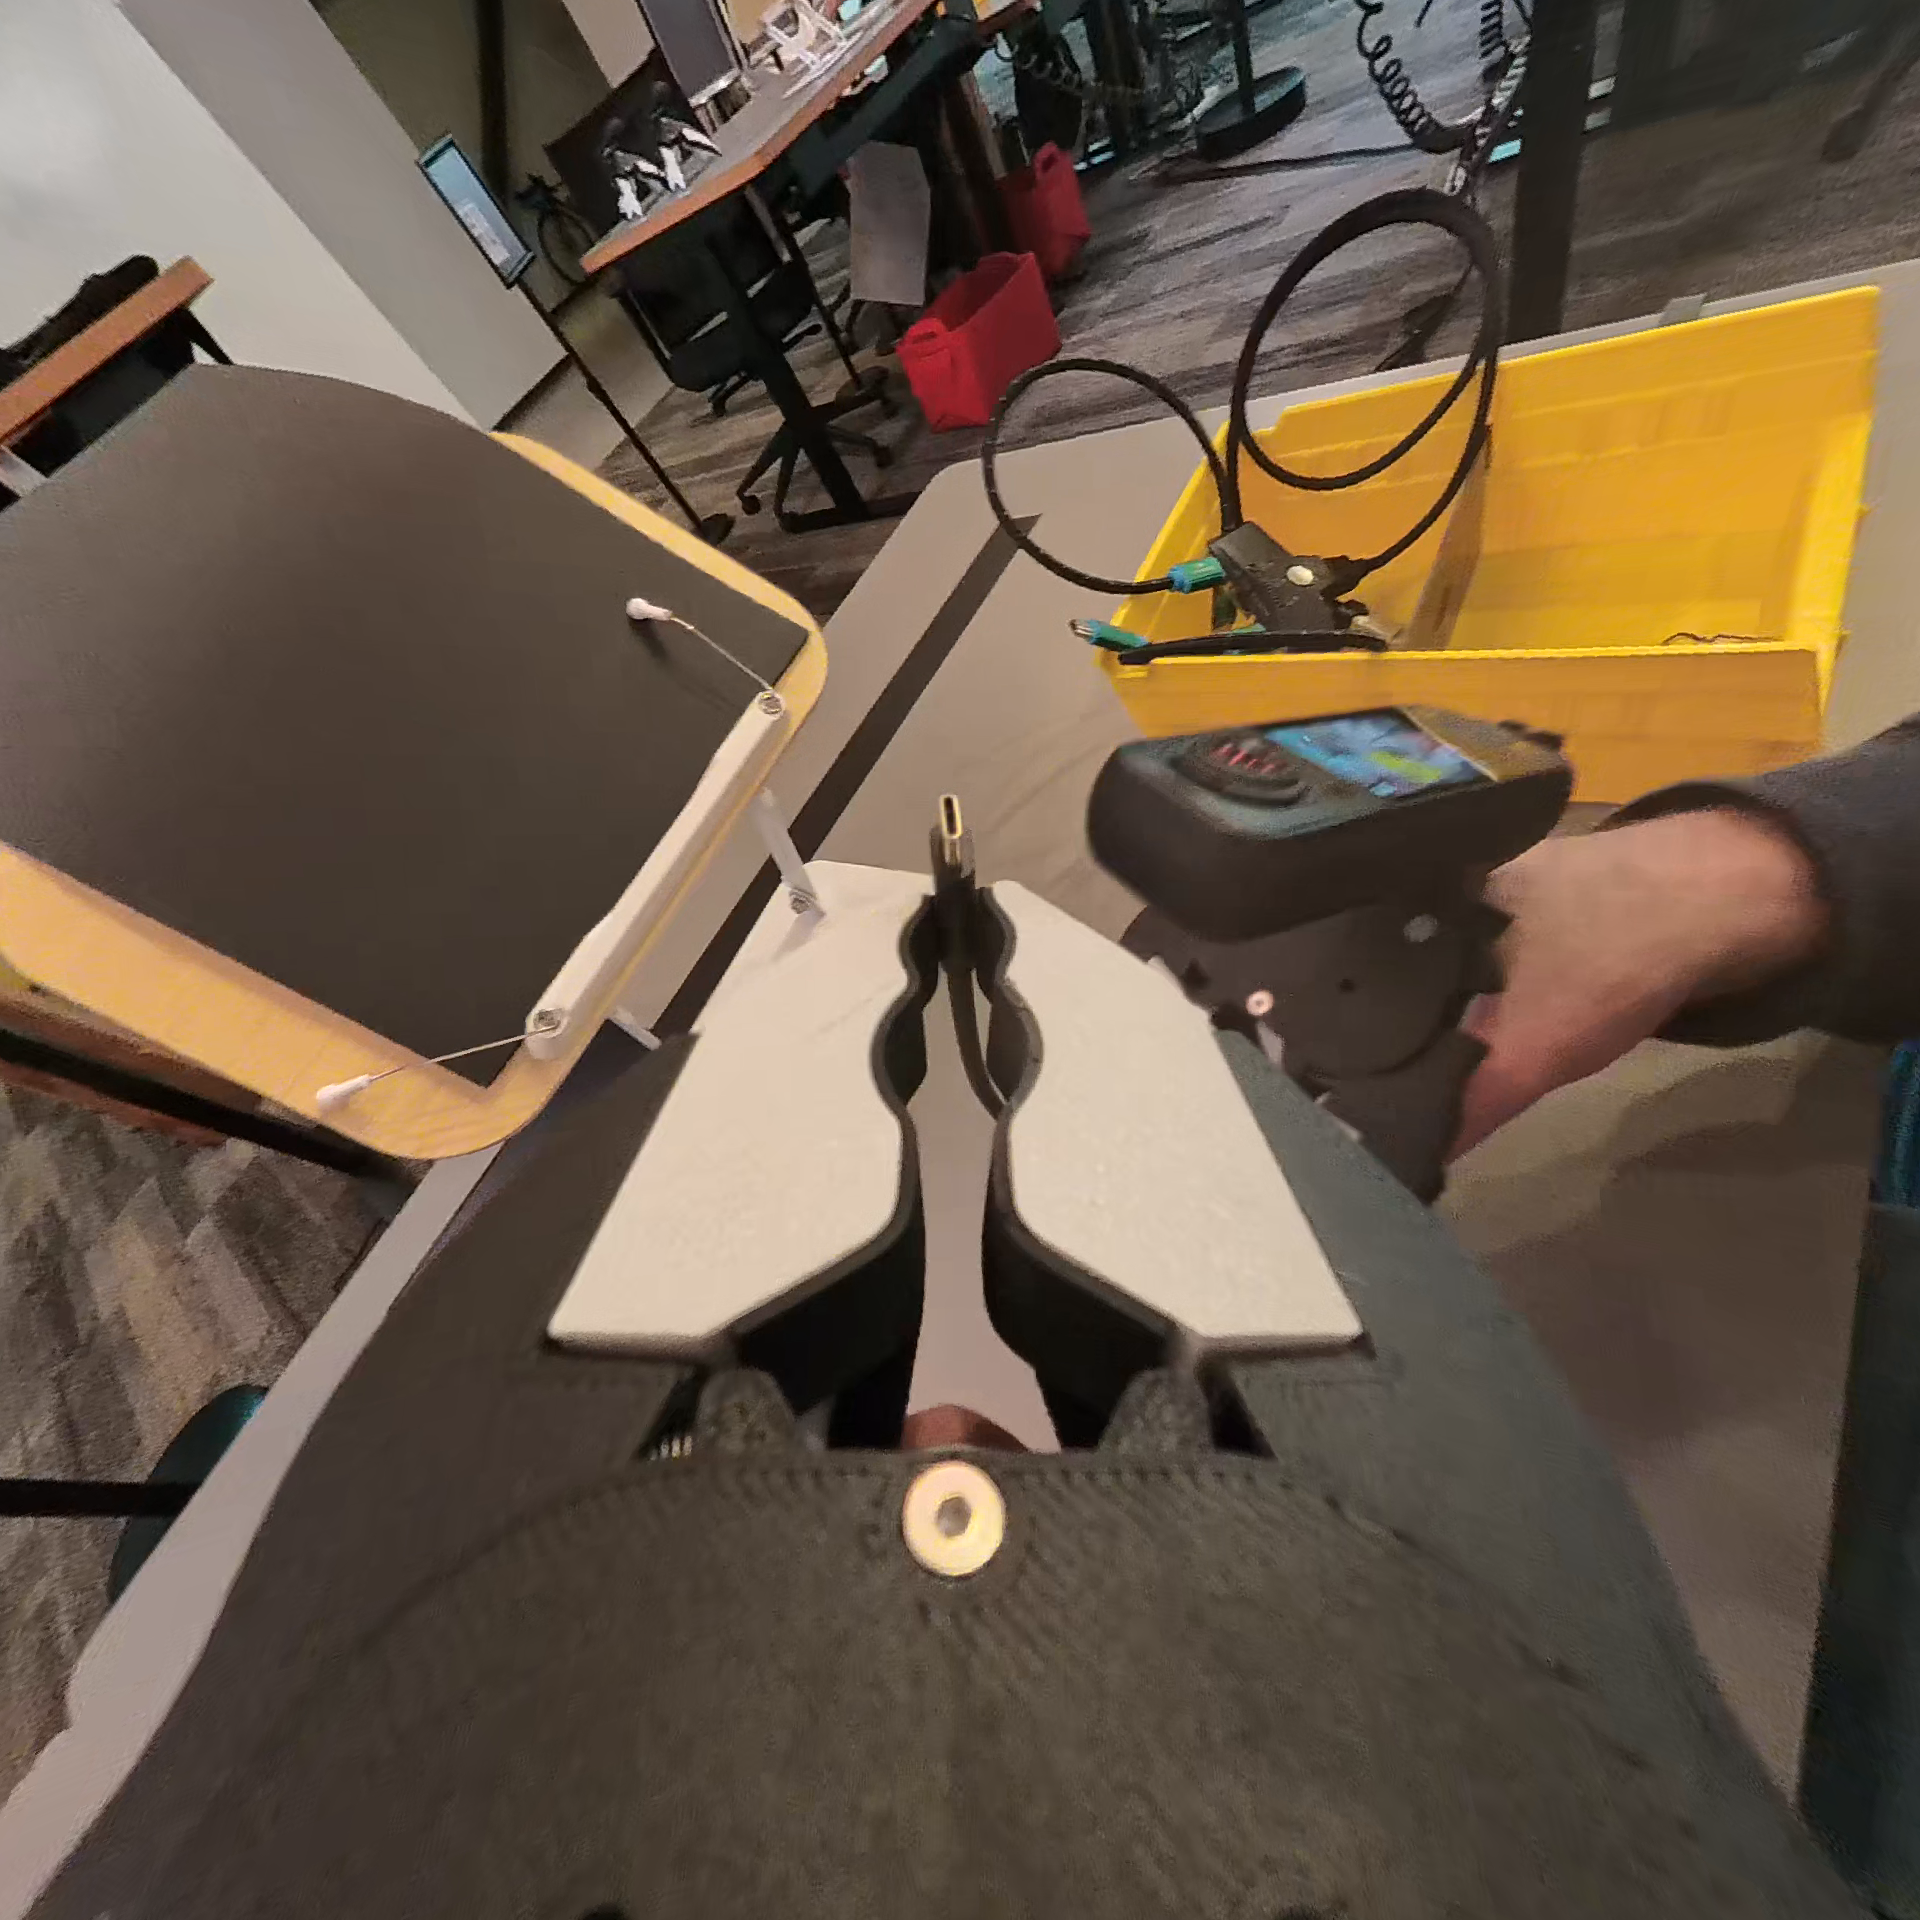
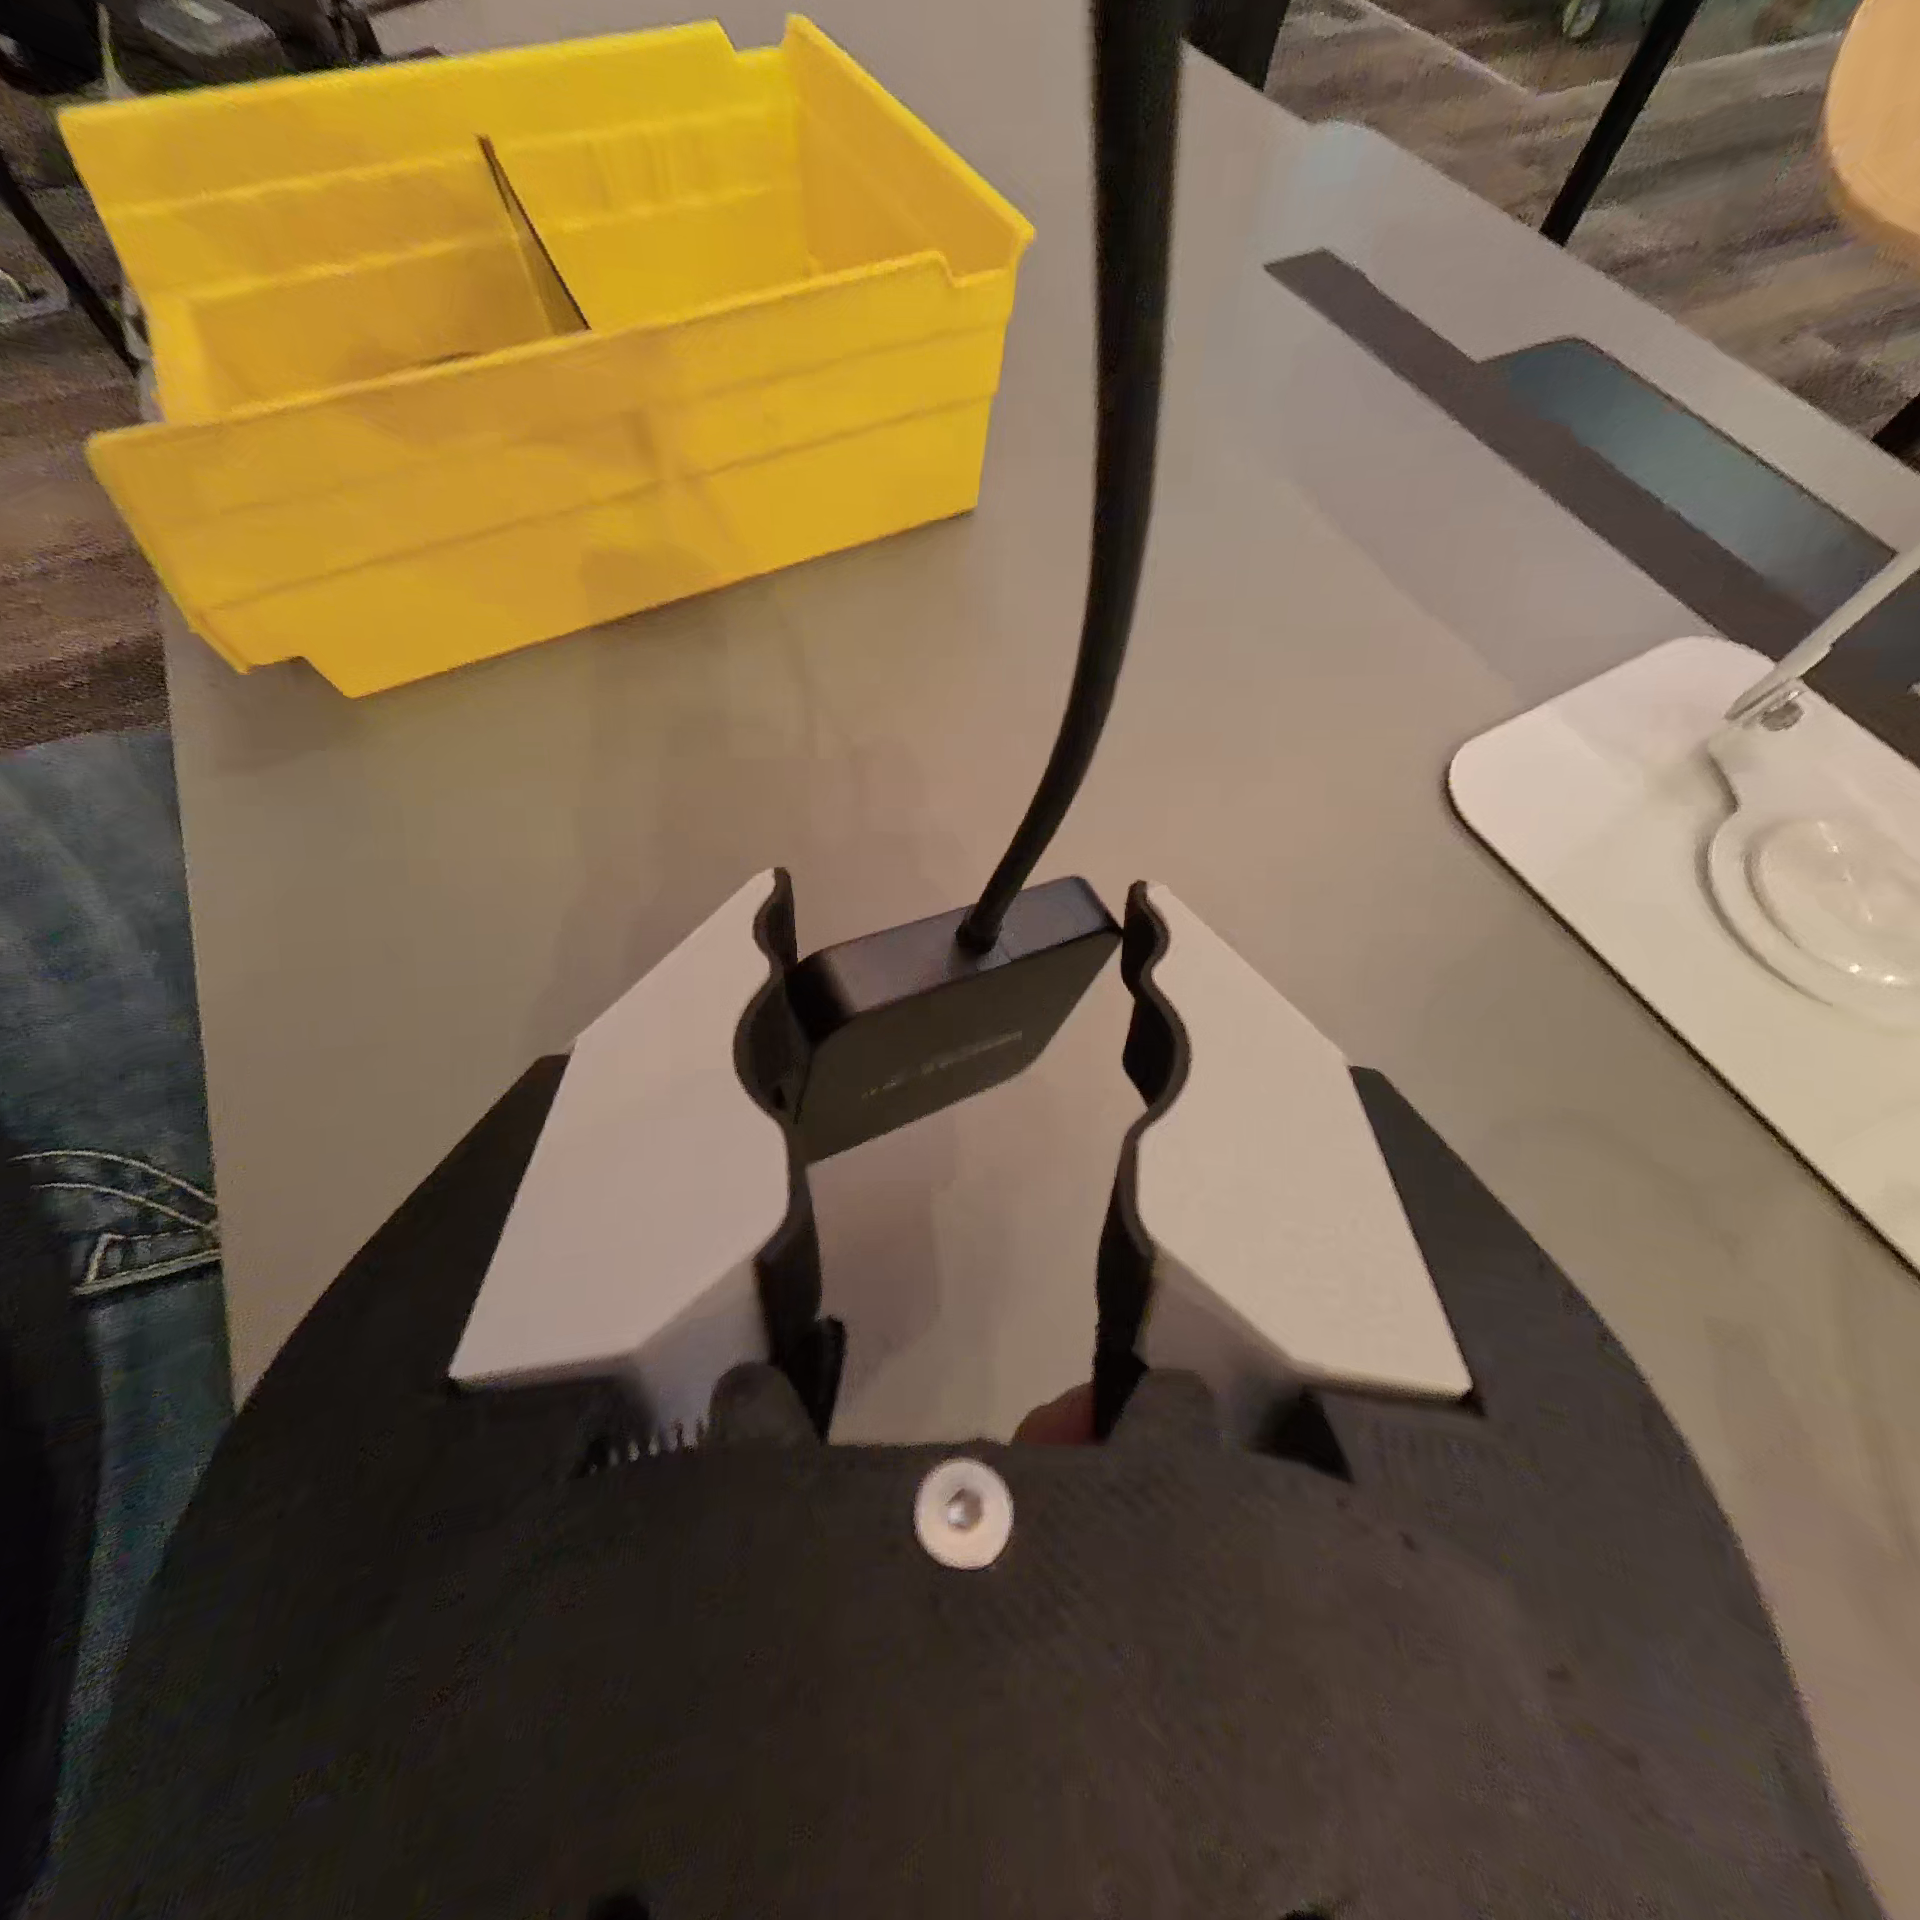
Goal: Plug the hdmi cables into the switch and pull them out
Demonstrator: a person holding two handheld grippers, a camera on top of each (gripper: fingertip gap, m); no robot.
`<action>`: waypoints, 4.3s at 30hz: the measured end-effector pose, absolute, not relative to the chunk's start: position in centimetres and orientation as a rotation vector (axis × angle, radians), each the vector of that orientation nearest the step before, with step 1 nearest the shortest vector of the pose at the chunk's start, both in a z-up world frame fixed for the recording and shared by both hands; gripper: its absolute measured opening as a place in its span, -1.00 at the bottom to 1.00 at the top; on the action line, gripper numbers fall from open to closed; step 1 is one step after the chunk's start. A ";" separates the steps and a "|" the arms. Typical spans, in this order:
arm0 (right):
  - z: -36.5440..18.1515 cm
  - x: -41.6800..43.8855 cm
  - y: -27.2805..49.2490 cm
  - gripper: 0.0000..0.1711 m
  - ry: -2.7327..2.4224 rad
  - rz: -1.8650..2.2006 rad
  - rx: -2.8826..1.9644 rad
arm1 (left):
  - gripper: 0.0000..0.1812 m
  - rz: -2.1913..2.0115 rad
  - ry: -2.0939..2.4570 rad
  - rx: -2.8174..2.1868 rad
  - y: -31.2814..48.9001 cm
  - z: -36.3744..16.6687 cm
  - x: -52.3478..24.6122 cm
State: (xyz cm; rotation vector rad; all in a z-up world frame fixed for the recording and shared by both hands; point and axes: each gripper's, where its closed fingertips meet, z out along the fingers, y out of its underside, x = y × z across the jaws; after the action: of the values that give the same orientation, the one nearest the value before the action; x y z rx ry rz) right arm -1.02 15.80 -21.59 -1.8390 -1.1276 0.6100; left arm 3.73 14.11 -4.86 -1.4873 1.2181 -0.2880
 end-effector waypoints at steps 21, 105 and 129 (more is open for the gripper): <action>-25.0 -1.1 16.4 -0.15 -1.098 0.652 -1.857 | -0.94 -0.278 1.180 -1.536 13.5 -6.5 3.3; -16.6 0.5 9.8 -0.77 -1.379 0.637 -1.284 | -0.85 -0.187 1.573 -1.216 9.3 -16.5 0.1; -25.1 3.5 15.3 -0.87 -1.339 0.147 -1.460 | -0.49 0.328 1.480 -2.352 10.9 -26.4 -29.9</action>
State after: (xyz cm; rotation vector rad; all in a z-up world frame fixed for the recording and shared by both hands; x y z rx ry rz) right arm 3.53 15.25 -25.10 -1.4604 -1.3389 0.1471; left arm -29.93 10.91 -26.37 -2.3521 1.4802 0.3276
